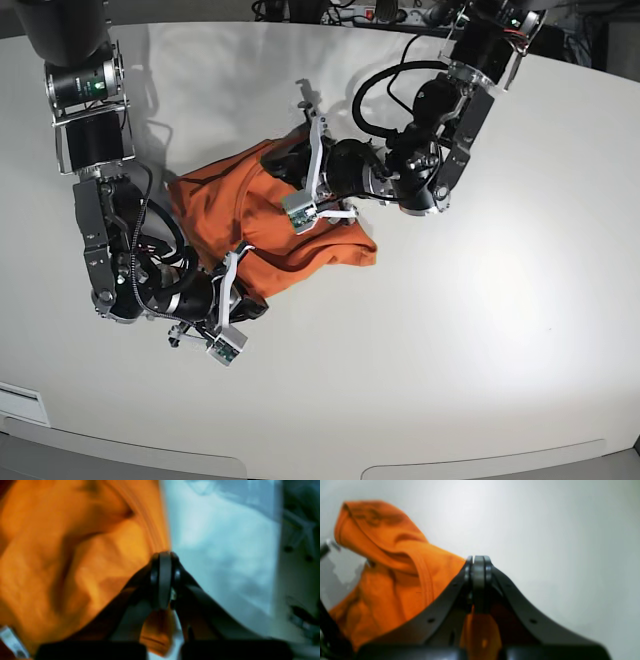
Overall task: Fold the T-shirt properly
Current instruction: 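Drag the folded bundle toward the table center with the right gripper, left gripper assisting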
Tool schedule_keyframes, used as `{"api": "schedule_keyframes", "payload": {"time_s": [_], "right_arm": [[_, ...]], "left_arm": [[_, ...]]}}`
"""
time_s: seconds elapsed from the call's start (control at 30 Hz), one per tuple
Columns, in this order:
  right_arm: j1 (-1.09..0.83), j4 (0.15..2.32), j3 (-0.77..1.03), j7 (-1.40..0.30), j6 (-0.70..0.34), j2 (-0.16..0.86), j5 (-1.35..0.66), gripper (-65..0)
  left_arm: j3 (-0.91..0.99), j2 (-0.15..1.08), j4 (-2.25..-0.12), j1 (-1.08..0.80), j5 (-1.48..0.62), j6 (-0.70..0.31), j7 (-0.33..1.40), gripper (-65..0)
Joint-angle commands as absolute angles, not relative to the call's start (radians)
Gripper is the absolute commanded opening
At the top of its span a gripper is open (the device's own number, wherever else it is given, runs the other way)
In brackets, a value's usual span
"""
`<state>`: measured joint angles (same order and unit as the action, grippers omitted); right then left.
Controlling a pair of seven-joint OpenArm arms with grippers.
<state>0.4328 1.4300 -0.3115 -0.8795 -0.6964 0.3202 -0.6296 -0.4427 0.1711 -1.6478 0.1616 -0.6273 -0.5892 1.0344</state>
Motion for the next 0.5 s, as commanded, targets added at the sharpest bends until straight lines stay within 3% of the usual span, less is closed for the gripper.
{"api": "schedule_keyframes", "payload": {"time_s": [0.0, 0.23, 0.47], "right_arm": [[0.466, 1.442, -0.324, -0.849, -0.698, 0.333, -0.645, -65.0], [0.436, 1.437, -0.379, -0.849, -0.698, 0.403, -0.632, -65.0], [0.359, 1.448, -0.342, -0.850, -0.698, 0.531, -0.756, -65.0]], "left_arm": [[-0.441, 0.174, -1.663, 0.179, -0.622, -0.582, 1.007, -65.0], [-0.441, 0.176, -1.661, 0.175, -0.491, -0.580, 0.998, -65.0], [-0.441, 0.302, -1.651, 0.147, -0.487, -0.586, 0.966, -65.0]]}}
